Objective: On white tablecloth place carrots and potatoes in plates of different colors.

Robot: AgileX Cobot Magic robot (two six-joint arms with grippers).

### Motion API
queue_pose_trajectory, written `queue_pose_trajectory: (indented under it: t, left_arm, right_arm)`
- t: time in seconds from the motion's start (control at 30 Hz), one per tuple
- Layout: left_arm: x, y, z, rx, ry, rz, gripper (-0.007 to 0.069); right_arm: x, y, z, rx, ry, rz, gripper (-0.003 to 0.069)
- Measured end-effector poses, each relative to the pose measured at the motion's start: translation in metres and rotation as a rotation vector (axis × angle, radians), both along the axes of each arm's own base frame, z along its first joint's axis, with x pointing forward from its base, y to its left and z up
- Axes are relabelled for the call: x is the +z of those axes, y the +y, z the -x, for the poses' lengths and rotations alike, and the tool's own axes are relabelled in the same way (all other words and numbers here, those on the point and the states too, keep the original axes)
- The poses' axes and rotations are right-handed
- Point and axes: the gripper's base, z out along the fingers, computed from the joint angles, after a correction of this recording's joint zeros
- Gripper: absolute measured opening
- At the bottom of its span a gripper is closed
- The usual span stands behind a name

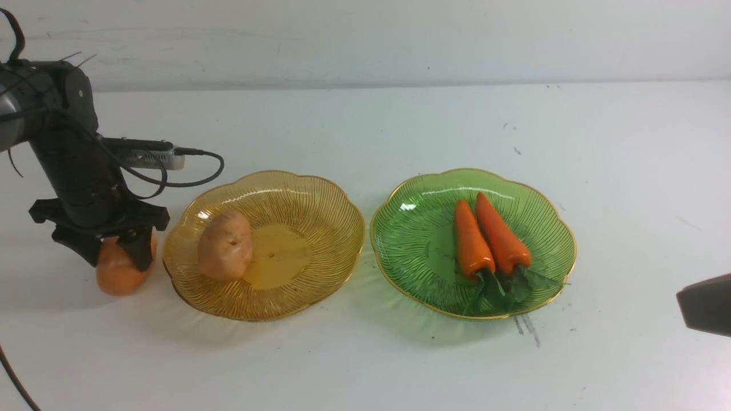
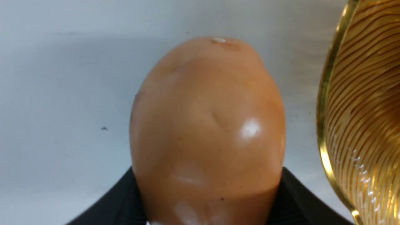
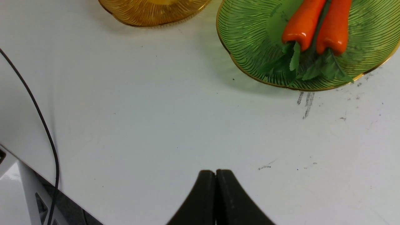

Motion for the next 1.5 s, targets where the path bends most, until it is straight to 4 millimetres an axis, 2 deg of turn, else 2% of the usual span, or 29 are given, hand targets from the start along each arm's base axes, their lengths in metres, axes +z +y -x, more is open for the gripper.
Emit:
queue_pose_trajectory:
  t: [0.07,0.2,0.33,0.47,0.5,0.7,0.8,0.83,0.9,1.0,1.03,1.07,1.17,1.27,1.33,1.4,1.43,1.47,1.5]
  left_arm:
    - [0.009,0.0,-0.004,0.01,-0.03,0.003,0.0387]
    - [0.045,-0.012,-0.013,0.022,-0.145,0.067,0.0388]
    - [0.081,-0.05,-0.013,-0.069,-0.254,0.201,0.0386]
    - [0.091,-0.09,-0.009,-0.151,-0.269,0.297,0.0386]
    - [0.09,-0.104,-0.008,-0.182,-0.26,0.31,0.0386]
    - [0.071,-0.149,-0.004,-0.299,-0.203,0.277,0.0388]
    - [0.059,-0.159,-0.005,-0.327,-0.174,0.22,0.0393]
    - [0.059,-0.159,-0.005,-0.327,-0.174,0.22,0.0393]
    - [0.045,-0.166,-0.006,-0.32,-0.143,0.162,0.0424]
    - [0.036,-0.168,-0.008,-0.288,-0.125,0.123,0.05]
    - [0.036,-0.168,-0.008,-0.286,-0.125,0.122,0.0513]
    - [0.036,-0.168,-0.008,-0.28,-0.124,0.119,0.0576]
    - [0.036,-0.168,-0.008,-0.277,-0.125,0.119,0.0661]
    - [0.037,-0.168,-0.008,-0.278,-0.126,0.119,0.0683]
    - [0.038,-0.168,-0.007,-0.278,-0.129,0.119,0.0678]
    - [0.049,-0.167,-0.004,-0.279,-0.154,0.123,0.0587]
    - [0.051,-0.167,-0.004,-0.279,-0.157,0.123,0.0587]
    - [0.058,-0.166,-0.002,-0.28,-0.174,0.125,0.053]
    - [0.085,-0.162,0.007,-0.285,-0.236,0.122,0.0316]
  right_arm:
    - [0.0,0.0,0.0,0.0,0.001,-0.002,-0.0015]
    - [0.0,0.0,0.0,0.001,0.001,-0.002,-0.0015]
    - [0.0,0.0,0.0,0.001,0.001,-0.002,-0.0015]
    - [0.0,0.0,0.0,0.0,0.0,-0.003,-0.0015]
    - [0.0,0.0,0.0,0.0,0.0,-0.003,-0.0015]
    - [0.0,0.0,0.0,0.001,0.0,-0.004,-0.0015]
    - [0.0,0.0,0.0,0.001,0.001,-0.004,-0.0015]
    - [0.0,0.0,0.0,0.001,0.001,-0.005,-0.0015]
    - [0.0,0.0,0.0,0.001,0.001,-0.006,-0.0015]
    - [0.0,0.0,0.0,0.001,0.001,-0.006,-0.0015]
    - [0.0,0.0,0.0,0.001,0.001,-0.006,-0.0015]
    - [0.0,0.0,0.0,0.001,0.001,-0.006,-0.0015]
    - [0.0,0.0,0.0,0.001,0.001,-0.006,-0.0015]
    - [0.0,0.0,0.0,0.001,0.001,-0.006,-0.0015]
    - [0.0,0.0,0.0,0.001,0.0,-0.007,-0.0015]
    - [0.002,0.0,0.0,-0.007,-0.024,-0.01,-0.0015]
    - [0.002,0.0,0.0,-0.008,-0.026,-0.011,-0.0015]
    - [0.003,-0.001,0.0,-0.013,-0.044,-0.01,-0.0015]
    - [0.006,-0.004,0.002,-0.027,-0.088,-0.01,-0.0015]
